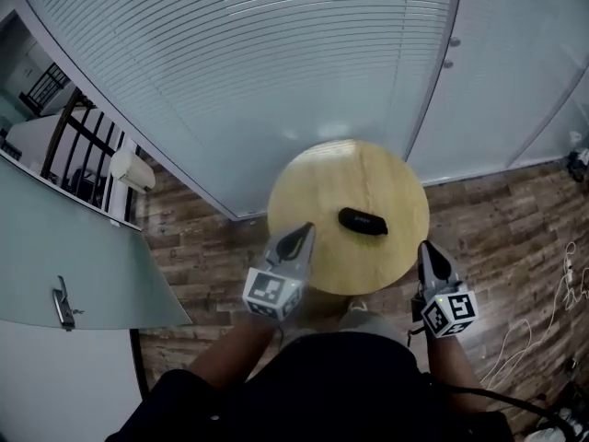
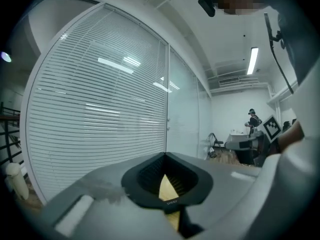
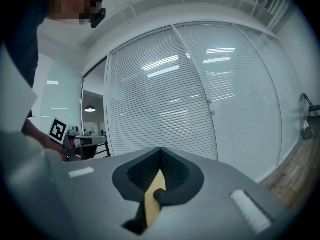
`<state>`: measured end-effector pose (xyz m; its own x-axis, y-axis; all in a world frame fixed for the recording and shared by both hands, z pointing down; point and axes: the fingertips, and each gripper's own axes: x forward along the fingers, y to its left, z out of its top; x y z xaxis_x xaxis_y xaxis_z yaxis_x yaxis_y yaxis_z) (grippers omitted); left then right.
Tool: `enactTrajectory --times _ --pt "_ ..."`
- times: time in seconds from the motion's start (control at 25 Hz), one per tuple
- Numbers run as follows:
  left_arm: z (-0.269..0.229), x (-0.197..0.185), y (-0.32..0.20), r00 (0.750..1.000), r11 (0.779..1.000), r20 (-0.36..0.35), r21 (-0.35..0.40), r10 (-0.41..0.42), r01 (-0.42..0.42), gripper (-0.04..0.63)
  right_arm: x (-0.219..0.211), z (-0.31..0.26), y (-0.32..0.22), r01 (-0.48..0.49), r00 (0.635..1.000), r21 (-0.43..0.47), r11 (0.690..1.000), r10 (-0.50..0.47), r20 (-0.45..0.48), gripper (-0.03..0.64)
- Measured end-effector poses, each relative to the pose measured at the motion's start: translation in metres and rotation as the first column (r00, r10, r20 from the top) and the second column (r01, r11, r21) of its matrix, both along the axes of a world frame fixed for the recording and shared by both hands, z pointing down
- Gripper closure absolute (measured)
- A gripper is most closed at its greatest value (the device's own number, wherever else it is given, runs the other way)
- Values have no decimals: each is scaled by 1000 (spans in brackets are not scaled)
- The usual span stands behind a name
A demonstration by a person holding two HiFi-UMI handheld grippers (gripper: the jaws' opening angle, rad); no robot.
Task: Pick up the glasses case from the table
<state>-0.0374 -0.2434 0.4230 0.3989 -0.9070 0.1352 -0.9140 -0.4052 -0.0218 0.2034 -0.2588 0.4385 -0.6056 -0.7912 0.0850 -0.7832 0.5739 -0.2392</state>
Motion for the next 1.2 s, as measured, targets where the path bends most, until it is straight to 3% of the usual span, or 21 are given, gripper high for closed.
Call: enactTrajectory --times 0.28,0.52,0.8,1.0,1.04,1.12,1.2 --pt "5 12 -72 996 996 25 -34 -81 82 592 -6 28 -76 99 994 -16 995 -99 -46 608" --pt "37 -1 -109 996 991 16 -95 -92 93 592 -43 86 -107 162 975 -109 981 -176 -135 607" --pt "110 -12 -137 996 976 -17 -203 -87 82 592 -90 136 -122 280 922 -199 939 -321 -216 607" --pt "144 -21 -165 997 971 -25 -229 -76 69 592 -109 179 -144 346 887 -236 908 -399 -233 604" --pt "151 -22 -168 997 970 -24 -234 -72 64 592 -114 188 -147 358 877 -242 902 -414 -242 596" --pt "163 -23 -176 997 968 -32 -243 -68 58 592 -122 207 -151 379 853 -260 888 -444 -272 507" --pt "169 -24 -183 996 969 -54 -243 -69 54 592 -128 225 -152 390 826 -274 879 -465 -319 489"
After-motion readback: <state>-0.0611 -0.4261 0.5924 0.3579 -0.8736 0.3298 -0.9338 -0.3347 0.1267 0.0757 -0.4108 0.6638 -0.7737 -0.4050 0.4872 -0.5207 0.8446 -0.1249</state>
